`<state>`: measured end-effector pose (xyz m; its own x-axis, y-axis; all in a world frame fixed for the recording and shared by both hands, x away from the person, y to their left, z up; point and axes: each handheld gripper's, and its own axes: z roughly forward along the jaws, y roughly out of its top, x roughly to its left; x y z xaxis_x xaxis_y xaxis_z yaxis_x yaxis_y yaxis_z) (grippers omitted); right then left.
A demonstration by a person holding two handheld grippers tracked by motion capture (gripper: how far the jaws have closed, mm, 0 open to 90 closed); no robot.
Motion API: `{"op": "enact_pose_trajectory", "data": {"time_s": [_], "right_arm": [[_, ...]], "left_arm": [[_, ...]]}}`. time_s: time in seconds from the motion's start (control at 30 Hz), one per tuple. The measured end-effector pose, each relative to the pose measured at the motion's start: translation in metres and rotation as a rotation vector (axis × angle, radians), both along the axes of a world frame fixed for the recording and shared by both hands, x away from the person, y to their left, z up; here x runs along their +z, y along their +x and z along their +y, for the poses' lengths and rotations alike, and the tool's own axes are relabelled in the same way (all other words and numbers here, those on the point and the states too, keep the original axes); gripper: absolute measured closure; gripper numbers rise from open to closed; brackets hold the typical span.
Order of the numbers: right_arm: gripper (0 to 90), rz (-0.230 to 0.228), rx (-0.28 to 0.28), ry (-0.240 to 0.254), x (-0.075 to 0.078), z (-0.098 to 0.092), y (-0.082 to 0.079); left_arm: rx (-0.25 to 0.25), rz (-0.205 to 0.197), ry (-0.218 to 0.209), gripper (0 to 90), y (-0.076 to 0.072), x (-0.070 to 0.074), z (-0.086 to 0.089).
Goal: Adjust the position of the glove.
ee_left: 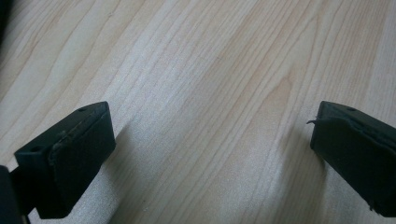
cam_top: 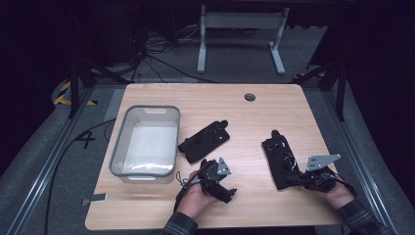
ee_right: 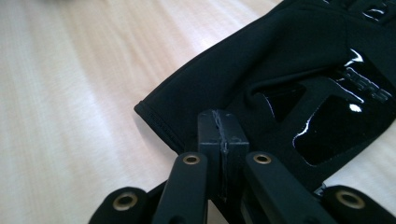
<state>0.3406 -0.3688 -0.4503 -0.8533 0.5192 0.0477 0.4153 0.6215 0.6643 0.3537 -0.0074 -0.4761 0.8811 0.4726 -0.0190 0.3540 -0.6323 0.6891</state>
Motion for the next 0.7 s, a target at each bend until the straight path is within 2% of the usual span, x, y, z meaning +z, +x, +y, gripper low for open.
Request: {"op": "enact_pose_trajectory", "data": {"time_s": [0.2,0.3,0.43,0.53,0.63,0.7], "right_arm": [[90.0,0.004,0.022,0.002,0.0,0.001,-0.014],[89.9,-0.009,0.022,0.015,0.004,0.0,-0.013],[89.9,-0.028,-0.001,0.036,0.01,-0.002,-0.002],[89.9,-0.05,-0.03,0.042,0.015,-0.004,0.014],[89.9,-0.06,-0.065,0.07,0.018,-0.008,0.031],[89.9,-0.065,-0.083,0.067,0.018,-0.009,0.038]], "left_arm": [[0.0,0.0,0.0,0.1,0.0,0.0,0.0],[0.0,0.001,0.001,0.1,0.0,0.0,0.0],[0.0,0.001,0.001,0.1,0.0,0.0,0.0],[0.0,0.001,0.001,0.1,0.0,0.0,0.0],[0.0,0.001,0.0,0.1,0.0,0.0,0.0],[0.0,0.001,0.001,0.1,0.0,0.0,0.0]]}}
